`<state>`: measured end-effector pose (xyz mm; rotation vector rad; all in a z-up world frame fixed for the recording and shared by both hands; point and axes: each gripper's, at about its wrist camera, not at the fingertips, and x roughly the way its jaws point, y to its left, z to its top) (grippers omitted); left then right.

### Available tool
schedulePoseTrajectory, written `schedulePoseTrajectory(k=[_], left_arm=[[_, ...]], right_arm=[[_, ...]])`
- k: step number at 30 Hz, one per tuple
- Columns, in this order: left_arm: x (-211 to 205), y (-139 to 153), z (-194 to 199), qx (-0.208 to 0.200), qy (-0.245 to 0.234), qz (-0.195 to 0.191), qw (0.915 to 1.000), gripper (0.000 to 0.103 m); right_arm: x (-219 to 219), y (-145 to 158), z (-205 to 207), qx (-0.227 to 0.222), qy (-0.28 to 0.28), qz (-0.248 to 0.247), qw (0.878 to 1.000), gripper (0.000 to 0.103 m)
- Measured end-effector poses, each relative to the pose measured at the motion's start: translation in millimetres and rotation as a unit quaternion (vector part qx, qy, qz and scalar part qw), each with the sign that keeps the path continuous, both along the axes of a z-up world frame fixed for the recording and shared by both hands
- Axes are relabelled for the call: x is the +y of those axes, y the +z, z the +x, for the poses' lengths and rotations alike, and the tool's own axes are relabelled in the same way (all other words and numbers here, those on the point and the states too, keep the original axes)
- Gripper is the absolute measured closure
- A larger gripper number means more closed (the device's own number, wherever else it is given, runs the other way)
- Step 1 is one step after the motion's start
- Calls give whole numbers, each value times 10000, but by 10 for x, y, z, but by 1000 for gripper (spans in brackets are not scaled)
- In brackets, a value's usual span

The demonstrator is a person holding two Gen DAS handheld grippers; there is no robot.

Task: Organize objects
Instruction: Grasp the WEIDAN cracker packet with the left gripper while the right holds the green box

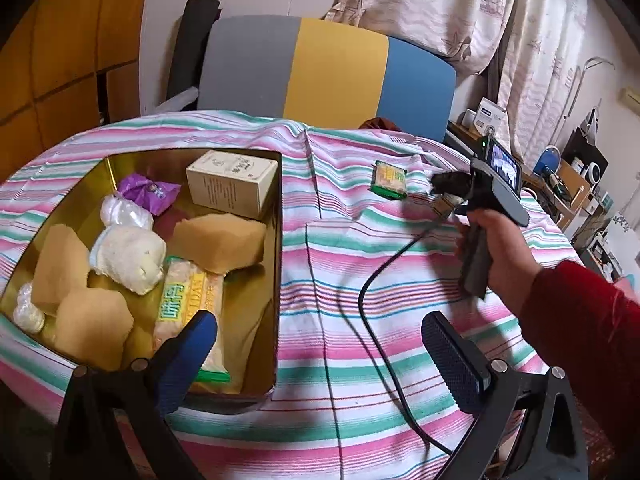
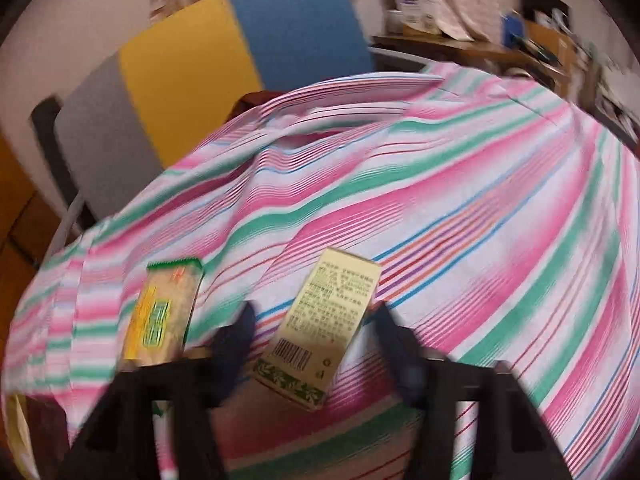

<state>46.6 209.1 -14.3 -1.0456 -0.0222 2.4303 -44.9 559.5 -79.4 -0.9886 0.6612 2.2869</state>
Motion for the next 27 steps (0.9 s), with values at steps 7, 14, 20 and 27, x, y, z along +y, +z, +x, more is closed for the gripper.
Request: schedulePoseTrajectory(k=[7, 14, 20, 27], left_arm=[[126, 113, -176, 103, 86, 81, 9999, 0], [621, 232, -524, 93, -10, 38, 9999, 0], [1314, 219, -1022, 92, -337, -79, 9994, 0], [2044, -84, -1726, 145, -589, -335, 9976, 0]], right_arm=[[-84, 48, 416, 77, 621, -142, 9979, 73], [-105, -25, 716, 287, 609, -97, 9977, 73], [-47, -62, 650, 385, 474, 22, 9981, 73], [11, -76, 743, 521, 177, 58, 9985, 73]])
